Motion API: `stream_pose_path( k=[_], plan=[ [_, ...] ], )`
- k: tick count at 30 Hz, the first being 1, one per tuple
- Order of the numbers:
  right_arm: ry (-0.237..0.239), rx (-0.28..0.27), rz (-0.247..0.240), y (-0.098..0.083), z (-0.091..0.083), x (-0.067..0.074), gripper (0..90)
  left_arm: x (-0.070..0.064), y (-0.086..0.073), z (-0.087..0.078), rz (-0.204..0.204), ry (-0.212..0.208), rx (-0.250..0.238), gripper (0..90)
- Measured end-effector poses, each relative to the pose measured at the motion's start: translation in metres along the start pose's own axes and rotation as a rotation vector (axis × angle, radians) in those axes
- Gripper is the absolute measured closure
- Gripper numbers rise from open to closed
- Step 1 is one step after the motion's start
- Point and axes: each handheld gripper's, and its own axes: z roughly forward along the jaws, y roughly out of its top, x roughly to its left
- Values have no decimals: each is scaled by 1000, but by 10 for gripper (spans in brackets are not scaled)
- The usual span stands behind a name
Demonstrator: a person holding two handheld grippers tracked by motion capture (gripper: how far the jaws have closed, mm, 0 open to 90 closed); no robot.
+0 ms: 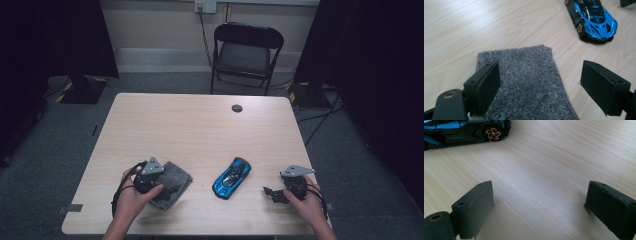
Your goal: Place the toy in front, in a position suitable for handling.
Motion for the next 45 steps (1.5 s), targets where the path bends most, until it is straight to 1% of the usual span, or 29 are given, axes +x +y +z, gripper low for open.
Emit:
stream_pose_path(
  k=[1,4,5,6,7,9,11,12,14,15,19,20,23,24,27,28,29,31,33,34,36,38,39,40,41,43,45],
  plan=[
    [0,0,0,0,0,0,71,0,2,1,4,-2,0,158],
    [0,0,0,0,0,0,71,-2,5,5,-3,-5,1,158],
    [0,0,0,0,0,0,71,-2,6,6,3,-10,6,158],
    [-1,1,-1,0,0,0,71,-2,8,8,0,-13,6,159],
    [0,1,-2,0,0,0,71,-2,9,9,4,-10,3,163],
    [3,0,-6,0,0,-1,70,-3,11,11,5,-23,-1,168],
    [3,1,-5,0,0,-1,70,-5,12,13,-5,-46,-5,161],
    [3,1,-5,0,0,-1,71,-5,13,13,2,-45,-2,161],
    [3,0,-6,0,0,-1,70,-7,14,14,-11,-35,2,161],
    [3,0,-6,0,0,0,71,-8,15,13,-17,-37,0,166],
    [3,0,-6,0,0,0,71,-13,21,14,-9,-52,-9,161],
    [3,0,-6,0,0,0,71,-14,21,14,-17,-63,-12,161],
    [3,0,-6,0,0,-1,71,-18,24,18,1,-64,1,162],
    [3,0,-6,0,0,-1,71,-19,25,19,-3,-65,2,162],
    [3,0,-6,0,0,-1,70,-24,28,25,-18,-95,-6,169],
    [3,0,-6,0,0,-1,71,-26,29,27,-16,-102,-5,169],
    [3,0,-6,0,0,-1,71,-27,29,28,-7,-100,-9,168],
    [3,1,-6,0,0,-1,71,-29,31,30,-1,-92,2,167],
    [5,0,-7,0,0,-1,70,-31,34,32,-26,-104,-10,166],
    [5,0,-7,0,0,-1,70,-32,36,33,-30,-109,-15,166],
    [6,0,-7,0,0,-1,70,-35,40,36,-16,-112,-15,166],
    [7,0,-8,0,0,-1,70,-37,44,39,-23,-132,-16,166],
    [6,1,-8,0,0,-1,70,-39,47,42,-4,-123,0,166],
    [6,0,-8,0,0,-1,70,-40,48,44,2,-121,8,164],
    [7,1,-9,0,0,-1,70,-40,49,45,-4,-126,9,164],
    [6,1,-9,0,0,-1,70,-41,52,49,0,-123,23,164],
    [7,1,-9,0,0,-1,70,-44,57,53,4,-129,20,164]
  ],
)
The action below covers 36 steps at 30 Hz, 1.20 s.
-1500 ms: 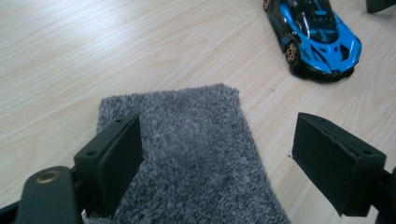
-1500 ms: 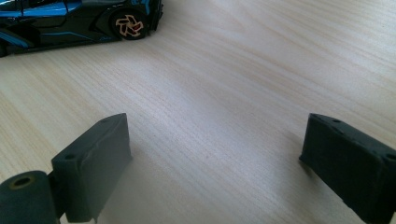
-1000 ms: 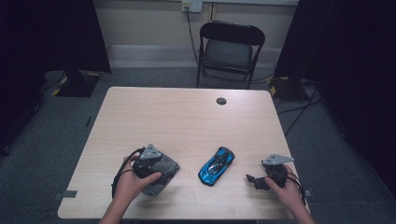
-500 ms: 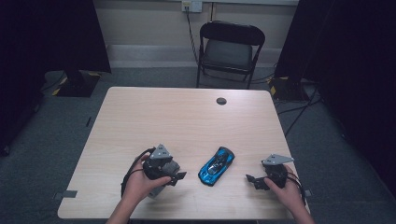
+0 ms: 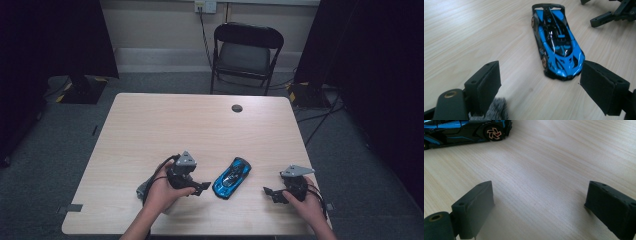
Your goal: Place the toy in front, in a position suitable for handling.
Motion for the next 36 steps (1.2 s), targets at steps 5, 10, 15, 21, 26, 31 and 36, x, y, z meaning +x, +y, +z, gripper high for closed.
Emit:
stream_pose_path(
  k=[5,10,15,21,26,31,36],
  plan=[
    [2,-1,-1,0,0,0,70,-6,11,12,-11,-35,-21,165],
    [3,0,0,0,0,0,69,-15,20,26,-6,-35,-7,170],
    [3,0,-1,0,0,0,68,-19,26,39,2,-29,5,171],
    [4,1,-2,1,1,0,66,-23,32,53,4,-12,23,176],
    [2,2,-2,1,1,0,66,-25,34,64,1,-8,33,184],
    [2,2,-2,1,1,0,65,-26,35,74,6,9,53,184],
    [2,2,-3,1,1,0,64,-26,38,80,7,21,74,183]
  ],
)
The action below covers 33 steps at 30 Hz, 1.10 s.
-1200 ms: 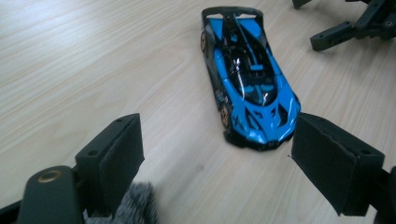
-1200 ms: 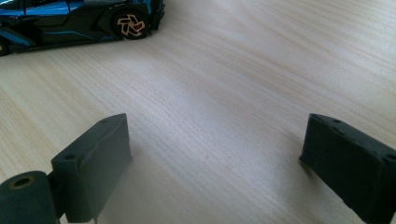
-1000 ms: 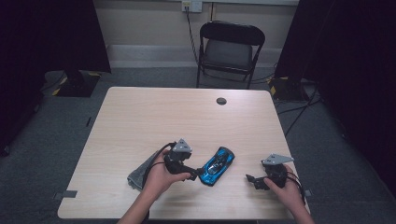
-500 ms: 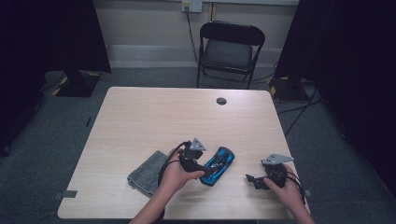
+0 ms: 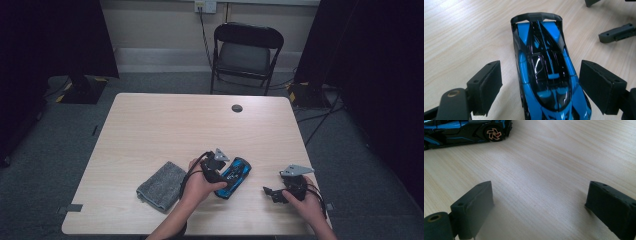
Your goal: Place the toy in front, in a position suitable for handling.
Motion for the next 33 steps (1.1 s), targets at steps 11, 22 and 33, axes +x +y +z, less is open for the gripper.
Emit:
stream_pose_path(
  k=[11,22,33],
  plan=[
    [2,0,-3,0,0,0,61,-4,4,15,-5,35,-5,171],
    [2,0,-4,1,1,0,58,-8,4,23,-27,59,-9,161],
    [2,1,-4,1,1,0,58,-13,1,30,-14,71,7,159]
  ],
)
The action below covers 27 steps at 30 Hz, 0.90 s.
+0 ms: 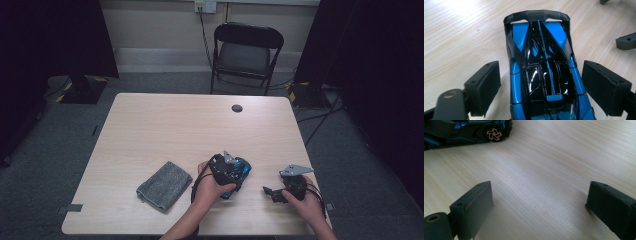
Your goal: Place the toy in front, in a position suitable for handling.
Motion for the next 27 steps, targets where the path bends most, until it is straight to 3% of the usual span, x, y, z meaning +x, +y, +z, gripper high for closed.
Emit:
stream_pose_path(
  k=[17,27],
  plan=[
    [0,0,0,0,0,0,58,-8,-3,10,25,42,22,195],
    [0,0,0,0,0,0,58,-11,-3,11,7,62,6,235]
  ],
)
